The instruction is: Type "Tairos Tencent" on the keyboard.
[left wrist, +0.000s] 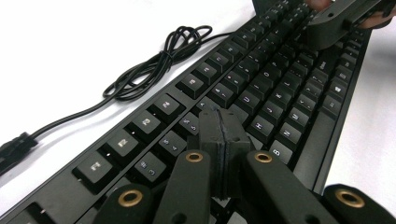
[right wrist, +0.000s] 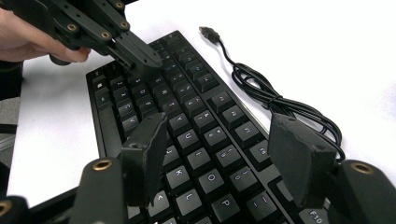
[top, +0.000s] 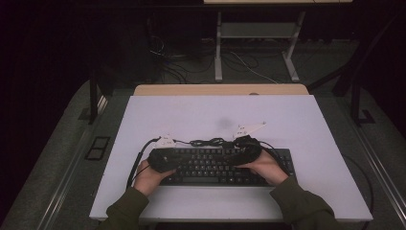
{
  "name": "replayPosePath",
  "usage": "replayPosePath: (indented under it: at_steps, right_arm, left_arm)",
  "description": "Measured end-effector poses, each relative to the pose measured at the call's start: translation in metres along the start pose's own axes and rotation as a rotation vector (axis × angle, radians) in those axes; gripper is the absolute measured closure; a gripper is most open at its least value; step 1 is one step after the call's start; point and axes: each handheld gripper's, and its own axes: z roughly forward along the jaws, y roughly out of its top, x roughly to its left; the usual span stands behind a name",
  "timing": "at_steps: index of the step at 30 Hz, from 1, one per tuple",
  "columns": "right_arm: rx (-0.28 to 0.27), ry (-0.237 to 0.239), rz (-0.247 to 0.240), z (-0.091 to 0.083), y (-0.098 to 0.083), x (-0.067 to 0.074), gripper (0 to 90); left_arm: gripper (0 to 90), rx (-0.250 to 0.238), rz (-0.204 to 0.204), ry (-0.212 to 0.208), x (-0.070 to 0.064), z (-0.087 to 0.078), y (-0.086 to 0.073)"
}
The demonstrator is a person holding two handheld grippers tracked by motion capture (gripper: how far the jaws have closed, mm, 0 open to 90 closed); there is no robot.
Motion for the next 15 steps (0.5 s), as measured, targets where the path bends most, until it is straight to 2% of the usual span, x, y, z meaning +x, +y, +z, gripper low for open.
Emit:
replayPosePath:
  at_steps: [7, 14, 15]
  right_arm:
    - [0.001, 0.000, -0.003, 0.001, 0.000, 0.000, 36.9]
    - [0.001, -0.001, -0.002, 0.001, 0.000, 0.001, 36.9]
    - [0.001, -0.001, -0.002, 0.001, 0.000, 0.001, 36.9]
  left_arm:
    - [89.3, 0.030, 0.003, 0.010, -0.002, 0.011, 0.000]
    - [89.3, 0.035, 0.005, 0.023, 0.000, 0.011, 0.000]
    - [89.3, 0.027, -0.006, 0.023, 0.000, 0.012, 0.000]
